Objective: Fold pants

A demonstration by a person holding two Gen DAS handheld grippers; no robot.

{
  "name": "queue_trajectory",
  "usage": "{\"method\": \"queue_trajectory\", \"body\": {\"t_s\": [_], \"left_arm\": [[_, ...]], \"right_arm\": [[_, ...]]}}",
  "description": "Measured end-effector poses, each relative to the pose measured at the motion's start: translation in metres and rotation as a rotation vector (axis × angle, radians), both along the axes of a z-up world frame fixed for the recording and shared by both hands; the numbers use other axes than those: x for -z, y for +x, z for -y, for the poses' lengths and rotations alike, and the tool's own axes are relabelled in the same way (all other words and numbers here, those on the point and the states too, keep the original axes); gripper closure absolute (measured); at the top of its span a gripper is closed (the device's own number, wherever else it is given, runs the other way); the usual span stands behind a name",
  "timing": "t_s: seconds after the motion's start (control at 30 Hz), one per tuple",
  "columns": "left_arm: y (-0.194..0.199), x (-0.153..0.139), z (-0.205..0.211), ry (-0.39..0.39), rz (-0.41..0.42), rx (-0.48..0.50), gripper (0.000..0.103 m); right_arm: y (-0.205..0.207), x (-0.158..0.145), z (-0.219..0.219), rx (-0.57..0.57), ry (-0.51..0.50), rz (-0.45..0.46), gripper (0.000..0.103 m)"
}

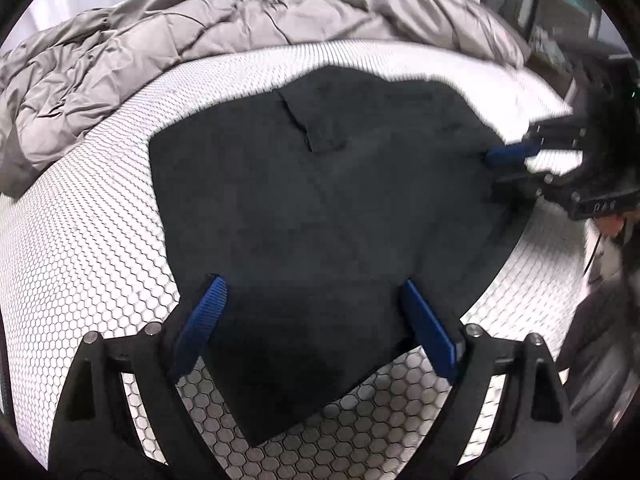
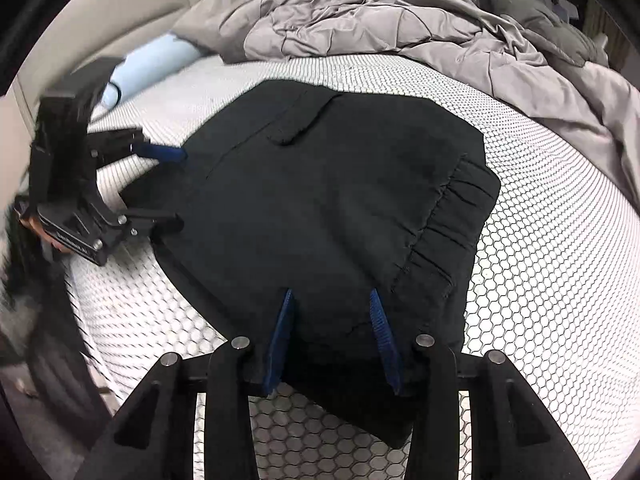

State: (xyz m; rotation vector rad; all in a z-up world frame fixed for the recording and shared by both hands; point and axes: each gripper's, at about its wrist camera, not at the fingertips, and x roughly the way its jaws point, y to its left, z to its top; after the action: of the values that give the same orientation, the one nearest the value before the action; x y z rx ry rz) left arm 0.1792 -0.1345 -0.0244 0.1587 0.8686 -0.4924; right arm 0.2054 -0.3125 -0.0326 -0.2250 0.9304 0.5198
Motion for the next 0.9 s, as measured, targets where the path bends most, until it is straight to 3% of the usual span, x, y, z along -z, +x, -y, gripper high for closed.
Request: {"method": "queue_trajectory", "body": {"t_s": [0.07,0.13,0.23,0.3,0.4,0.57,0.67,0.77,0.83,0.9], "left_arm": [[-0.003,-0.009,-0.009,-0.025,0.033,-0.01,0.015],[0.012,-0.009,-0.004,-0.029,0.023,0.007,0.016],[0.036,0.002,-0.002,-0.018,-0.011,0.014,0.018],[0.045,0.01,-0.003,-0.028,-0.038,0.004,0.02],[0.04,0.01,-0.014,0.015,-0.028,-0.001,0.021],[0.028,0.009,-0.033,-0.015,-0.016,-0.042,0.02],[0.013,0.002,-0.045,0.011,0.043,-0.137,0.019],[-0.006,-0.004,-0.058,-0.026,0.088,-0.243,0.017],[-0.017,-0.008,-0.061,-0.028,0.103,-0.296,0.015],[-0.028,-0.014,-0.062,-0.03,0.148,-0.307,0.005]], "right_arm": [[0.002,-0.01,-0.005,0.016,0.066,0.035,0.06],[0.011,-0.011,-0.023,0.042,0.056,0.081,0.057],[0.039,0.007,-0.044,0.075,0.01,0.032,0.057],[0.047,0.027,-0.05,0.065,-0.096,0.023,0.059],[0.037,0.016,-0.032,0.084,-0.161,0.063,0.06],[0.021,0.003,0.005,0.087,-0.041,0.053,0.06],[0.016,-0.007,0.018,0.149,0.038,0.071,0.055],[0.0,-0.019,0.036,0.252,0.081,0.144,0.032],[-0.015,-0.025,0.044,0.286,0.118,0.191,0.01],[-0.028,-0.03,0.044,0.294,0.14,0.225,0.0]]}}
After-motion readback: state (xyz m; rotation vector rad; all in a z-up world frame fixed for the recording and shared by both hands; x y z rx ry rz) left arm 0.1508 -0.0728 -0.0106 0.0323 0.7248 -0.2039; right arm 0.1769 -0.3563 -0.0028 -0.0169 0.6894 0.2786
